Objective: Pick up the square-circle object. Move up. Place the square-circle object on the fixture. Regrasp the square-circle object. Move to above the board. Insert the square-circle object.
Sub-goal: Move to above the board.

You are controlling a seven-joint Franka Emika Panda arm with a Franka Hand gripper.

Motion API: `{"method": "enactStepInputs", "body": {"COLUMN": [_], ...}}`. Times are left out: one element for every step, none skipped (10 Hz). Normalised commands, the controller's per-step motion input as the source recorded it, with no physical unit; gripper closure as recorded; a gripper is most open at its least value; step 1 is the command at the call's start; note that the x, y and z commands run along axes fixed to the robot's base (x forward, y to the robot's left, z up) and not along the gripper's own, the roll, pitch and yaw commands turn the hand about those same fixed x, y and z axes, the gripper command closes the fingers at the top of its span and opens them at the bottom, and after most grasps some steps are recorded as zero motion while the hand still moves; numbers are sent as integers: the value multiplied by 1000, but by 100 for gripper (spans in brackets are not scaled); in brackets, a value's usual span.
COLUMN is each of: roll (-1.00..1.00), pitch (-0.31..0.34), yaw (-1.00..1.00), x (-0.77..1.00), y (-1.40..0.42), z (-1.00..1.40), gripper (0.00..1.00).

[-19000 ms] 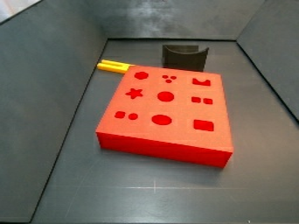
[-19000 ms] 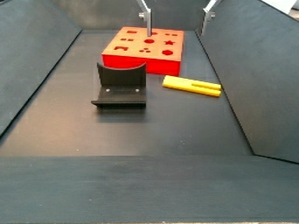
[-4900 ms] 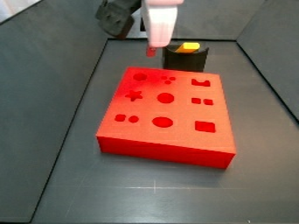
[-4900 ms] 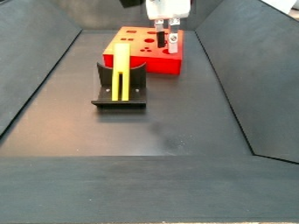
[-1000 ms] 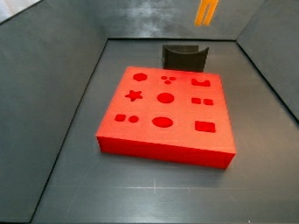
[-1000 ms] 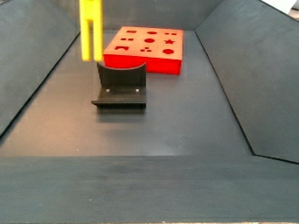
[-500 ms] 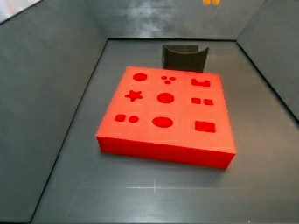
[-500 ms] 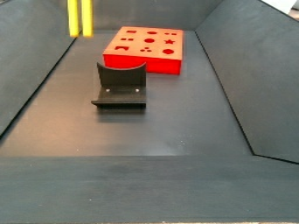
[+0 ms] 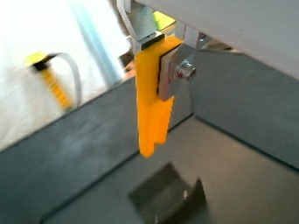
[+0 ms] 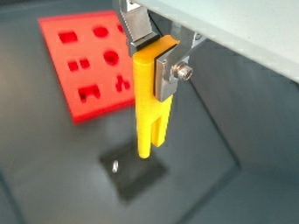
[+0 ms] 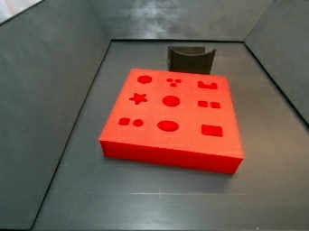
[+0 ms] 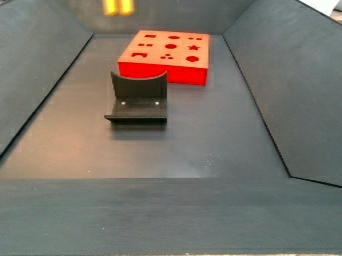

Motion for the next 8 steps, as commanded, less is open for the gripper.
{"method": "enactStepInputs", "body": {"roll": [-311, -303, -292, -288, -275, -260, -253, -243], "pitch": [-8, -27, -55, -68, -94, -118, -131, -157], "yaw": [1000, 1000, 1000, 1000, 1000, 1000, 1000, 1000], "x": [-895, -891, -910, -914, -944, -635, -464, -210], "y": [-1000, -1000, -1000, -1000, -1000, -653, -462, -202], "z": [136, 154, 148, 146, 158, 107, 74, 13], "gripper": [100, 100, 100, 100, 100, 100, 100, 100]}}
